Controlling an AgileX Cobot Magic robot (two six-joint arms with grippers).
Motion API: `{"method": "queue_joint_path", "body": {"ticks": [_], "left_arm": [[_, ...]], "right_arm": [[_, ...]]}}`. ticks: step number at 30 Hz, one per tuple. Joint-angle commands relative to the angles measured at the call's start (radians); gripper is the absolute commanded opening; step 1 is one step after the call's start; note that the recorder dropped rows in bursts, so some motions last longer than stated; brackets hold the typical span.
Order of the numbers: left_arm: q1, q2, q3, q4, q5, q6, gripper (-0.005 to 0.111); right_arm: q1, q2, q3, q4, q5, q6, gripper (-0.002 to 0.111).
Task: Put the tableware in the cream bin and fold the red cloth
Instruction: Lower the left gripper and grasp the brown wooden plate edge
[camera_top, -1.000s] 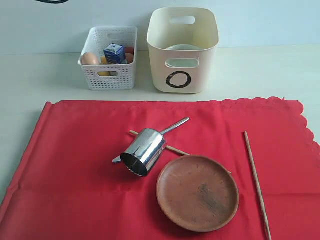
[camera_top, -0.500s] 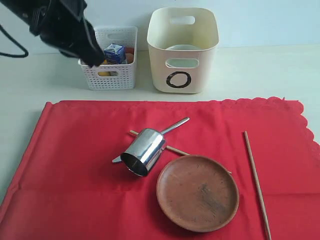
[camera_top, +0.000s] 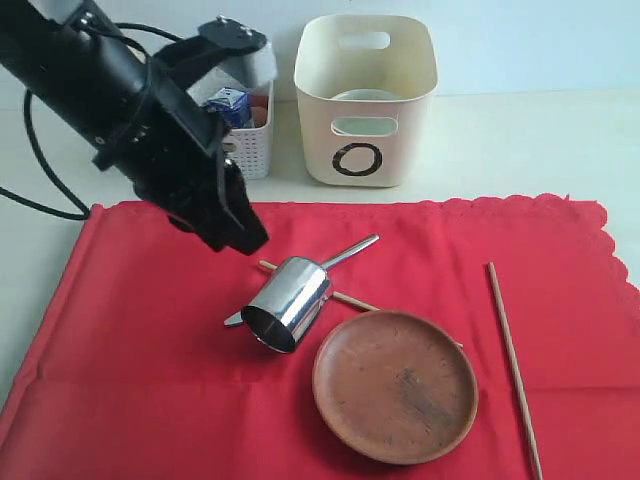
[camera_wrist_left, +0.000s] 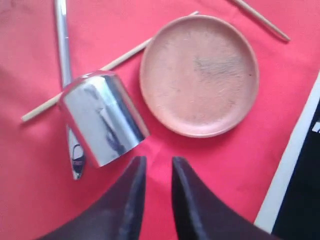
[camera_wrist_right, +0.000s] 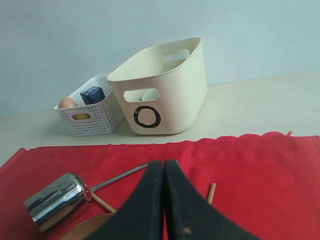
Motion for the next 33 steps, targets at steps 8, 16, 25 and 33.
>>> {"method": "queue_joint_path", "body": {"ticks": [8, 16, 25, 33], "left_arm": [[-0.188, 0.167, 0.005, 0.025, -0.208, 0.000, 0.060], [-0.233, 0.297, 0.005, 0.043, -0.301, 0.002, 0.069], [-0.236, 0.410, 0.005, 0.021, -0.374, 0.002, 0.069], [-0.236, 0.439, 0.005, -0.008, -0.385, 0.002, 0.069]], "right_arm": [[0.000, -0.007, 0.005, -0.003, -0.008, -0.006, 0.000], [0.000, -0.007, 0.005, -0.003, -0.008, -0.006, 0.000], [0.000, -0.007, 0.005, -0.003, -0.008, -0.006, 0.000], [0.000, -0.007, 0.005, -0.003, -0.008, -0.006, 0.000]]}}
